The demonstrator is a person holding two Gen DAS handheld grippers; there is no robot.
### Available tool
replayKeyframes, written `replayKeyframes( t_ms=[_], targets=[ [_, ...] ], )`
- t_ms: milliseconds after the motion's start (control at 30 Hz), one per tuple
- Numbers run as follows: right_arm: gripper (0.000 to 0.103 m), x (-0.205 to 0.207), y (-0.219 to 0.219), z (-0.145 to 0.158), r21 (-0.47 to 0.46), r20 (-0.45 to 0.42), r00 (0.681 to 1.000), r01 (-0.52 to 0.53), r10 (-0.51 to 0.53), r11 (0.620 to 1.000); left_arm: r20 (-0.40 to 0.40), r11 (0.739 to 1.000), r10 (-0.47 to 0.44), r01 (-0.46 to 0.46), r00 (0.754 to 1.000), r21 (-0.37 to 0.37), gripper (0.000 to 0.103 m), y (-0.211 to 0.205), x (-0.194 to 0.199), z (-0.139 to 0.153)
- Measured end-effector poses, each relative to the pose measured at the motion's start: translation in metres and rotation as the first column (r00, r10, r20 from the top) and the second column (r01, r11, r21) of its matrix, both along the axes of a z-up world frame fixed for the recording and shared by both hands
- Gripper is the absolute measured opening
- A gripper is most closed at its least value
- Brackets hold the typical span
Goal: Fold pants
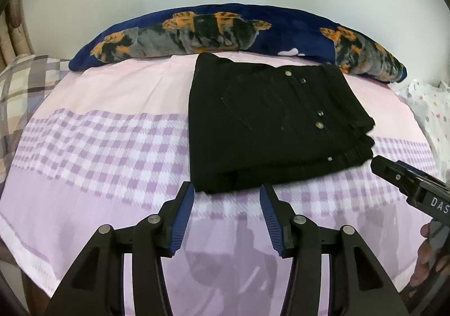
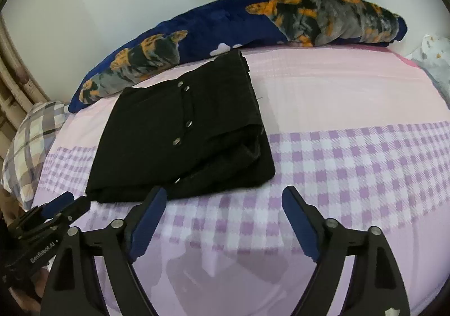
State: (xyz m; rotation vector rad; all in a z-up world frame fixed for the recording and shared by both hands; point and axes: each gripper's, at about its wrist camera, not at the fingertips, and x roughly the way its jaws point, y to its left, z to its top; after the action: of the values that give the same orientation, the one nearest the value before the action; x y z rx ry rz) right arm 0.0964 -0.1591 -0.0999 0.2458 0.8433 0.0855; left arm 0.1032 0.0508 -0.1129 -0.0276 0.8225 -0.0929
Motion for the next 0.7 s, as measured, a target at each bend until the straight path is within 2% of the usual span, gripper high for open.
replayKeyframes(
  t_ms=[67, 333, 700],
  targets=[
    [0.091, -0.008, 0.006, 0.002, -0.012, 0.004, 1.0, -0.005, 0.005, 1.0, 0.002, 1.0, 0.006, -0.006, 1.0, 0.006, 0.051, -0.001, -0.009, 0.0],
    [0.099, -0.035, 0.033, 0.016, -0.094, 0.056, 0.998, -0.031, 0.036, 0.995, 0.018, 0.999, 0.037, -0.037, 0.999, 0.017, 0.055, -0.004, -0.031, -0.001],
    [0.1, -0.048, 0.044, 0.014, -0.106, 0.058, 0.998, -0.013, 0.02, 0.994, 0.055, 0.996, 0.078, -0.08, 0.995, 0.041, 0.055, -0.002, -0.049, 0.002]
  ],
)
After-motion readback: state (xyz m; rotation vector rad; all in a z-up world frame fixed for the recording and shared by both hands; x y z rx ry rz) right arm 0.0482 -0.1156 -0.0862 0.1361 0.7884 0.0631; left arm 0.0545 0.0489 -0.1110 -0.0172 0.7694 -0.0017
